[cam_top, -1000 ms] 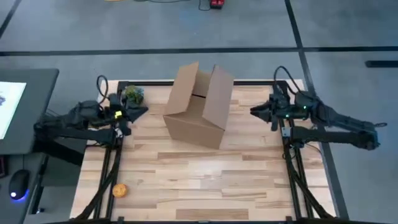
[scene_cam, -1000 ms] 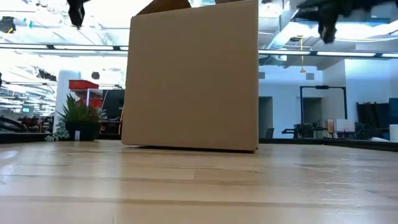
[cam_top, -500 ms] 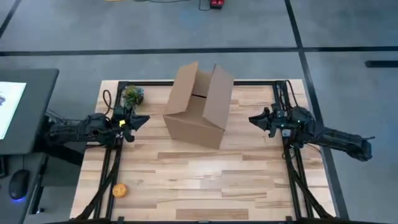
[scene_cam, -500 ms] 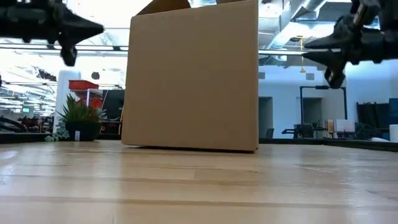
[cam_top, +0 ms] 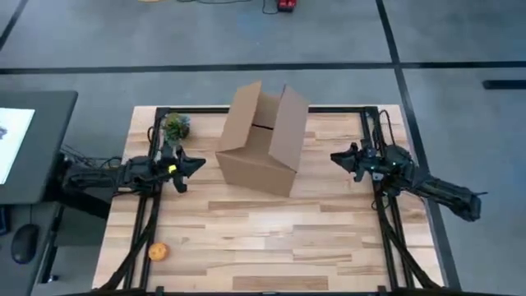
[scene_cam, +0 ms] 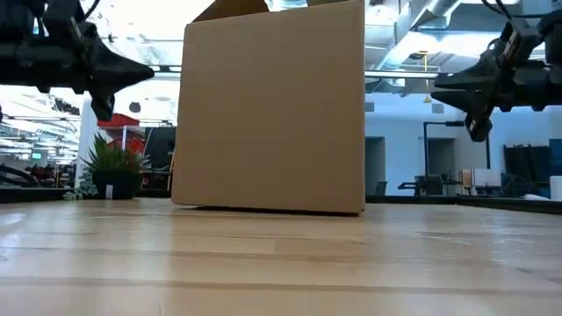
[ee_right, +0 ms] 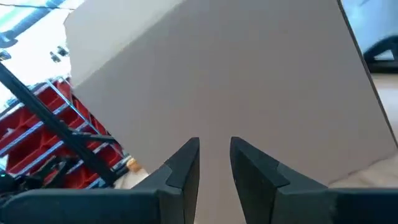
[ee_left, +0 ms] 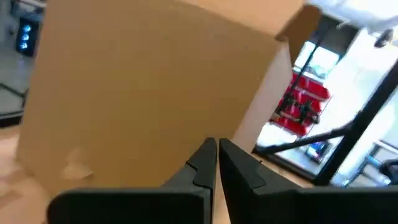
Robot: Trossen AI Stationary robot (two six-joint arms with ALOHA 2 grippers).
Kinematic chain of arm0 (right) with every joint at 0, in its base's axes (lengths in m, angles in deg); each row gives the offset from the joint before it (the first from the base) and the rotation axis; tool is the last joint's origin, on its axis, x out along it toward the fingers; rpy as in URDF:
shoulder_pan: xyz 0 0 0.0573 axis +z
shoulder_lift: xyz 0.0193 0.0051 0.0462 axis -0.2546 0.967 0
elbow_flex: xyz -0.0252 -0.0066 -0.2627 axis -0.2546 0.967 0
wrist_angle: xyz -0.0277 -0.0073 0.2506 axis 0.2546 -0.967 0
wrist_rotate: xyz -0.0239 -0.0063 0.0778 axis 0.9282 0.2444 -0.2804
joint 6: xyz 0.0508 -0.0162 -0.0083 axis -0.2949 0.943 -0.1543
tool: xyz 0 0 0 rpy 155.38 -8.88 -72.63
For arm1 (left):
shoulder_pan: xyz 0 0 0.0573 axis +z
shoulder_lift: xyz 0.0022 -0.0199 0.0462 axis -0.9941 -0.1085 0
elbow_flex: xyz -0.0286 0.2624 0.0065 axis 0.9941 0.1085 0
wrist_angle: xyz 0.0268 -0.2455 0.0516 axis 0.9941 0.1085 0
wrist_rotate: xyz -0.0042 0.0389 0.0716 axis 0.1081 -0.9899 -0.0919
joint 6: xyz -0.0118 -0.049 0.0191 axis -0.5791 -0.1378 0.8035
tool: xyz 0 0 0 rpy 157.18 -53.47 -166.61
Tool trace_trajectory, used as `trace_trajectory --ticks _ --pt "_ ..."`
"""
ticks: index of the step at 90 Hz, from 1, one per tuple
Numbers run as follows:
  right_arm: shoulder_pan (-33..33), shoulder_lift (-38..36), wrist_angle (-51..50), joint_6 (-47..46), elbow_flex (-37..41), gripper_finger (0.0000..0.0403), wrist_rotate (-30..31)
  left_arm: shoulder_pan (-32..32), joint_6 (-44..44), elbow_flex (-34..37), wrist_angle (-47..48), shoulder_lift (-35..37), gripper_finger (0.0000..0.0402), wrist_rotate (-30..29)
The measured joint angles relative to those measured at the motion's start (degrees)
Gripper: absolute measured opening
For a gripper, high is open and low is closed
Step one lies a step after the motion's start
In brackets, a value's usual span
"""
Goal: Wrap mug
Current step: Return to Home Position
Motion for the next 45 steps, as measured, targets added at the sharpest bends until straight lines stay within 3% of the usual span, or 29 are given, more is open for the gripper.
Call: trace_trajectory --ticks 45 --pt "0.0 0.3 0.1 0.0 0.0 0.0081 0.0 -0.1 0.7 0.2 0.5 -6.1 0.0 0.3"
